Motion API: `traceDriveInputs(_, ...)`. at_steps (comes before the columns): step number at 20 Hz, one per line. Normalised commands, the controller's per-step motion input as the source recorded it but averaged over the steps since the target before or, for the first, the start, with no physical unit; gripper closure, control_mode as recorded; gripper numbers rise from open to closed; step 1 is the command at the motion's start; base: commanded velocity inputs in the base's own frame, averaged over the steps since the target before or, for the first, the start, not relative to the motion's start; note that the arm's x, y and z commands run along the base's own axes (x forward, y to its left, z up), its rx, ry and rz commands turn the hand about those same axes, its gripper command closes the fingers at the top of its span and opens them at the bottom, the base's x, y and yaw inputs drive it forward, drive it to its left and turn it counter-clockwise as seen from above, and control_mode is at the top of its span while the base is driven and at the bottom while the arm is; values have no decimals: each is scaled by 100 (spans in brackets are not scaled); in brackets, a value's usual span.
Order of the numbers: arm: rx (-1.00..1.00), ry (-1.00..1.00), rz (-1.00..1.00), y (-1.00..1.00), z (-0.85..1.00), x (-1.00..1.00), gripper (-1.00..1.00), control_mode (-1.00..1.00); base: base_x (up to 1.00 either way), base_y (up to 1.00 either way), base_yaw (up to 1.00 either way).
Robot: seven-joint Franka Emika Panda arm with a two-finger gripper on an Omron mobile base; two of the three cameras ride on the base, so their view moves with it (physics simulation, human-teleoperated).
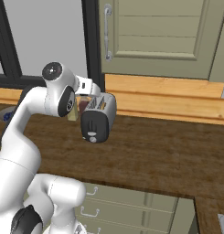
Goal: Start the toaster. Once the lever pops up, take the bread to the plate on the dining counter.
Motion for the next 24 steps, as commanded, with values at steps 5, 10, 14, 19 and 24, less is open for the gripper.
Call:
traceDriveInputs(5, 0, 0, 0, 0, 0, 0, -100, -100, 0, 0, 0)
traceDriveInputs(10, 0, 0, 0, 0, 0, 0, -100, -100, 0, 0, 0)
traceDriveInputs(14, 0, 0, 0, 0, 0, 0, -100, -100, 0, 0, 0)
traceDriveInputs(19, 0, 0, 0, 0, 0, 0, -100, -100, 0, 0, 0)
traceDriveInputs(24, 0, 0, 0, 0, 0, 0, -100, -100, 0, 0, 0)
